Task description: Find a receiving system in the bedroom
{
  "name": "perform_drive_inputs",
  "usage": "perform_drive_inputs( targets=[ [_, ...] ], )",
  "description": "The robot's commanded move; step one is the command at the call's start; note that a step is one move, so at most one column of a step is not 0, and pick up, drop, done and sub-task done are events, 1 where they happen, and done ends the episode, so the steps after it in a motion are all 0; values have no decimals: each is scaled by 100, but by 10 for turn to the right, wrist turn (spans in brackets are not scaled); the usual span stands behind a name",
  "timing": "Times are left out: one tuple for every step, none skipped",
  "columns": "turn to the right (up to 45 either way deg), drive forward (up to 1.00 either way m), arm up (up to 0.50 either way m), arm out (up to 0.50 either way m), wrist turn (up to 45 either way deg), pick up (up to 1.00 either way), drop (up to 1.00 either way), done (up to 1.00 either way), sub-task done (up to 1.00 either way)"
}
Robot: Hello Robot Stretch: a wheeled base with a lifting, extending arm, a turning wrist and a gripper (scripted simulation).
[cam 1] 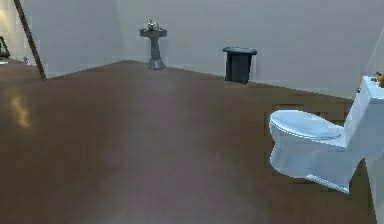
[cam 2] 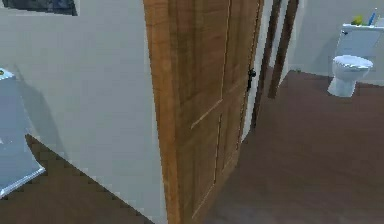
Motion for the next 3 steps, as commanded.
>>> perform_drive_inputs(
  targets=[
    [-450, 0, 0, 0, 0, 0, 0, 0, 0],
    [-390, 0, 0, 0, 0, 0, 0, 0, 0],
    [0, 70, 0, 0, 0, 0, 0, 0, 0]
  ],
)
